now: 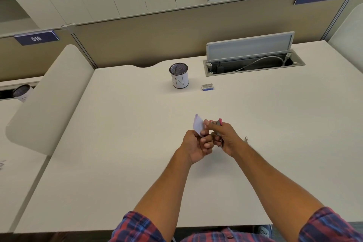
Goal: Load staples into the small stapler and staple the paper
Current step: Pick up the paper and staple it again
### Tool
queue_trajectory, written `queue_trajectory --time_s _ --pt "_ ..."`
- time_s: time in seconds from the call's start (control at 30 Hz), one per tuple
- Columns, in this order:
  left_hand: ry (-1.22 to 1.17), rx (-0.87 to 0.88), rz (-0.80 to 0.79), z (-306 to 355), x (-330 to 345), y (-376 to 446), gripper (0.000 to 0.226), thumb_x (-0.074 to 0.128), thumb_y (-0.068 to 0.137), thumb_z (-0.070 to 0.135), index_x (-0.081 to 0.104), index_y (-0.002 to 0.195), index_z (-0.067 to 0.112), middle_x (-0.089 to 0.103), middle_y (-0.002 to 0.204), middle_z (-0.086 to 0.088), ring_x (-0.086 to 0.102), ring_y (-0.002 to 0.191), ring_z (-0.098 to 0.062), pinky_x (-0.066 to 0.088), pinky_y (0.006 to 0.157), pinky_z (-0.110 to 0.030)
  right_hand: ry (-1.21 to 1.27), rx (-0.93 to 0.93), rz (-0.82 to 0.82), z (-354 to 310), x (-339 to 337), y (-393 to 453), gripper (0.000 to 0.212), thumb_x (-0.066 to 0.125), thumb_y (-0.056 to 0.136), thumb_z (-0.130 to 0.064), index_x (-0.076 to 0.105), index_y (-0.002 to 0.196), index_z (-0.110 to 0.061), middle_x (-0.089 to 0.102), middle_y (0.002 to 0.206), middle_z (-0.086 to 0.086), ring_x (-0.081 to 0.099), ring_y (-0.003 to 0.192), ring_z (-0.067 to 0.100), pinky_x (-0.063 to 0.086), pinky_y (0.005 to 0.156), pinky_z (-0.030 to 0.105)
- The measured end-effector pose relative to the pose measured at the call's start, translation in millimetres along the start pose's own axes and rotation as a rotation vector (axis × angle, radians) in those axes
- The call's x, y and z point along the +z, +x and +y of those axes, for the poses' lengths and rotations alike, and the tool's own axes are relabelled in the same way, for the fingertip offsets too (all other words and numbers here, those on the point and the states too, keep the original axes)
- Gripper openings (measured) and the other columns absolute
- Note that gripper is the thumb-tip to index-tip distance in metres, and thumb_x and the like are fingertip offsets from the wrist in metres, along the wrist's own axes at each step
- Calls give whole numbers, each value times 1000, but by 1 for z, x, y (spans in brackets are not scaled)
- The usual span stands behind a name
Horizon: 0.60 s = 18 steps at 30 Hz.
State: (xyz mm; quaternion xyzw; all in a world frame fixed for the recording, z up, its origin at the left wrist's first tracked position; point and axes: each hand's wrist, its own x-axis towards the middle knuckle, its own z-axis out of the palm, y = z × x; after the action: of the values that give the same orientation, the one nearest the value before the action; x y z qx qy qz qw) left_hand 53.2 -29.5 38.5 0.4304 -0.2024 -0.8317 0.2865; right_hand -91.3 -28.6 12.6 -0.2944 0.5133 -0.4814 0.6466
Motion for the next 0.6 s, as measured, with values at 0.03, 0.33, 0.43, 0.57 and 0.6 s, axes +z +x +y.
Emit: queue_trajectory --time_s 0.03,0.33,0.43,0.57,0.6 --pt "-32 -12 -25 -1 0 1 36 28 93 24 45 61 21 33 51 3 34 46 -14 23 44 -21 -31 5 -13 -1 0 0 30 87 74 -48 75 81 -21 56 68 6 30 46 10 27 41 20" --pt "154 153 168 1 -13 5 42 34 107 32 68 106 8 70 92 -13 67 74 -26 49 58 -30 -49 -8 3 -9 -14 4 23 87 79 -28 72 85 -13 53 58 -1 33 45 12 27 42 20" --pt "47 252 257 4 -27 7 62 40 102 59 69 108 5 73 90 -11 68 74 -23 45 62 -31 -58 -24 53 -10 -21 6 19 88 78 -25 72 81 -15 54 57 -2 31 45 13 27 41 19" --pt "168 417 323 3 -40 9 29 69 95 34 75 93 6 75 85 -11 67 67 -19 47 59 -29 -73 -29 75 -11 -26 10 18 88 76 -27 74 78 -17 62 61 -1 31 43 13 28 41 19" --pt "206 450 327 1 -41 9 20 73 93 26 76 92 6 75 84 -10 67 67 -19 48 60 -30 -75 -27 72 -10 -26 10 17 88 77 -27 75 80 -16 63 61 -1 31 43 13 28 41 19"
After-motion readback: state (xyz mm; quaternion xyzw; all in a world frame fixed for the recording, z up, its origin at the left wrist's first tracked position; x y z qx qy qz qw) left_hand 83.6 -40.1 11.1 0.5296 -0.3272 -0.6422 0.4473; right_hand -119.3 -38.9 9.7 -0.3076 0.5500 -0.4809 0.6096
